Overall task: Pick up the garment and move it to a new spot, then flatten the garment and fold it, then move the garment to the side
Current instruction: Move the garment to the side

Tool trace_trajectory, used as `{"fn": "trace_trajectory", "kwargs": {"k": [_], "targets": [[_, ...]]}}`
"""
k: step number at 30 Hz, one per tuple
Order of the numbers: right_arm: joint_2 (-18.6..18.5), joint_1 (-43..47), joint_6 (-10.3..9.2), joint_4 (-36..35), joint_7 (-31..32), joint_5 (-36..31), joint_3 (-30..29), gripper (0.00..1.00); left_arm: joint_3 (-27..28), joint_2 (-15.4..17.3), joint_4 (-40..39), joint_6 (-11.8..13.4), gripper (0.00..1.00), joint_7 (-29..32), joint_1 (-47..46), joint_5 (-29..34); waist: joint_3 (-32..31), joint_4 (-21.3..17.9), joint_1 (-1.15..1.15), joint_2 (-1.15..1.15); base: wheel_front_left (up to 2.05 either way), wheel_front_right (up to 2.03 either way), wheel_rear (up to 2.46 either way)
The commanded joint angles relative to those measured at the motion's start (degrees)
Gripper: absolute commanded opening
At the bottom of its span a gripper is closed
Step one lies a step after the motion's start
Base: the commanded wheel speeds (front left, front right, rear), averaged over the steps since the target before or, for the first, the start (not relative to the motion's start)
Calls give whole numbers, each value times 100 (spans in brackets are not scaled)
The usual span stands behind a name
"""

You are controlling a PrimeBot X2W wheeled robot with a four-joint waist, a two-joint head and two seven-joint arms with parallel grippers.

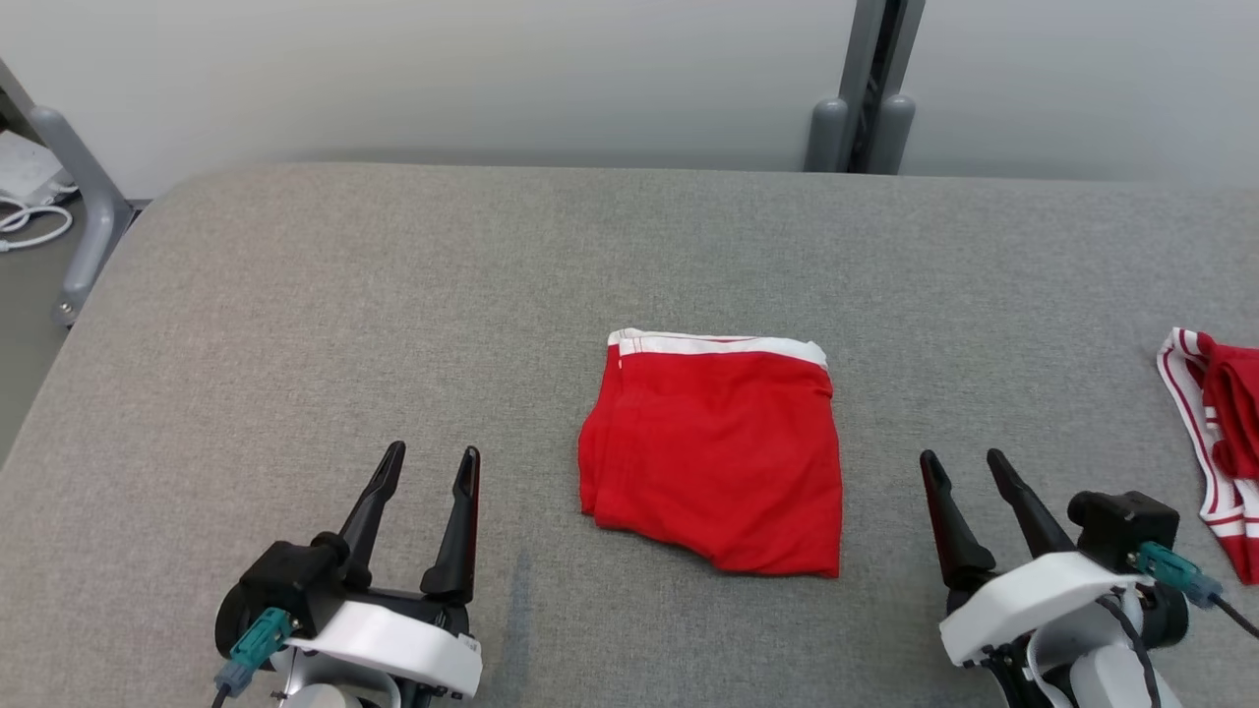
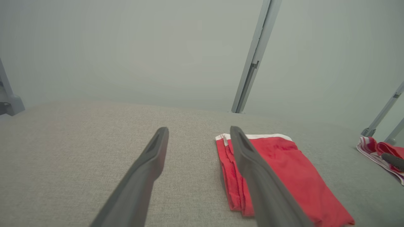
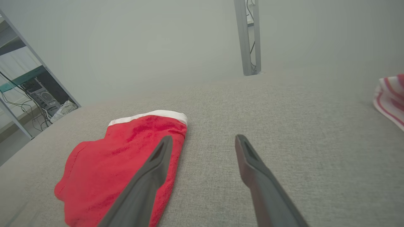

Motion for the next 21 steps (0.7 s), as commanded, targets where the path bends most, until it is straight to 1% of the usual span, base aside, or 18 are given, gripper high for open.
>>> {"fn": "trace_trajectory", "kwargs": {"k": [1, 4, 6, 9, 14, 21], "targets": [[-59, -128, -3, 65, 140, 144, 99, 100, -14, 26, -20, -22, 100, -23, -116, -2, 128, 94, 0, 0, 0, 0, 0], [-167, -313, -3, 246, 500, 294, 346, 100, -69, 26, 0, -10, 100, -23, -179, -37, 263, 202, 0, 0, 0, 0, 0], [-161, -384, -3, 300, 619, 363, 396, 100, -89, 26, 7, -3, 100, -23, -203, -50, 302, 238, 0, 0, 0, 0, 0], [-130, -608, -3, 377, 879, 669, 472, 100, -160, 26, 16, 17, 100, -23, -254, -95, 418, 356, 0, 0, 0, 0, 0], [-80, -931, -3, 665, 1360, 1144, 267, 100, -312, 26, -25, 49, 100, -23, -377, -155, 587, 590, 0, 0, 0, 0, 0], [-70, -1189, -3, 1038, 1706, 1363, 247, 100, -345, 25, -73, 39, 100, -23, -439, -170, 683, 769, 0, 0, 0, 0, 0]]}}
